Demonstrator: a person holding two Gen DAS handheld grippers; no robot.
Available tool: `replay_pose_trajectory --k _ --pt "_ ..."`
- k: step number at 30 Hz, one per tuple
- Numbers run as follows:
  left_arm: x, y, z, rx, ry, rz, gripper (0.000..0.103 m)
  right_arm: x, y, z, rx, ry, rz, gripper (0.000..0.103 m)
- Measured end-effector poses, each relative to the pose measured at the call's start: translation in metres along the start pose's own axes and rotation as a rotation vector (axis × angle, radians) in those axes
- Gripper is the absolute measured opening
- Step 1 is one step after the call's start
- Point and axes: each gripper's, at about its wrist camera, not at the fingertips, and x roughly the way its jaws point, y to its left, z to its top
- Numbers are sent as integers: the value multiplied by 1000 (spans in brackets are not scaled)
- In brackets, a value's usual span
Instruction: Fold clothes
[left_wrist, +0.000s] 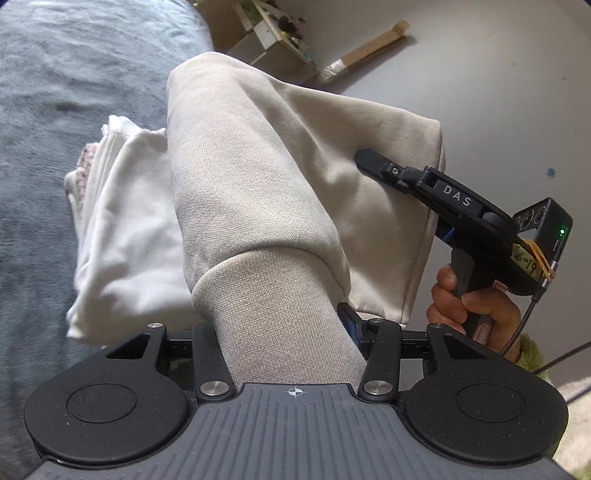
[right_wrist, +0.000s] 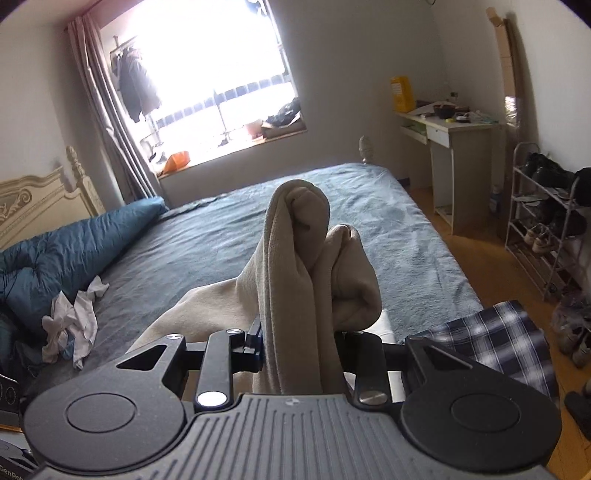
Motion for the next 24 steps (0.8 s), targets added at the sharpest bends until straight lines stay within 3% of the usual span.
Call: replay_pose_trajectory --k 4,14,24 --pt "19 6 4 -48 -39 26 47 36 -21 6 -25 27 30 33" --pt "17 62 38 -155 -78 98 47 113 -25 7 29 69 98 33" --pt "9 86 40 -210 -14 106 46 137 -41 -4 74 136 85 33"
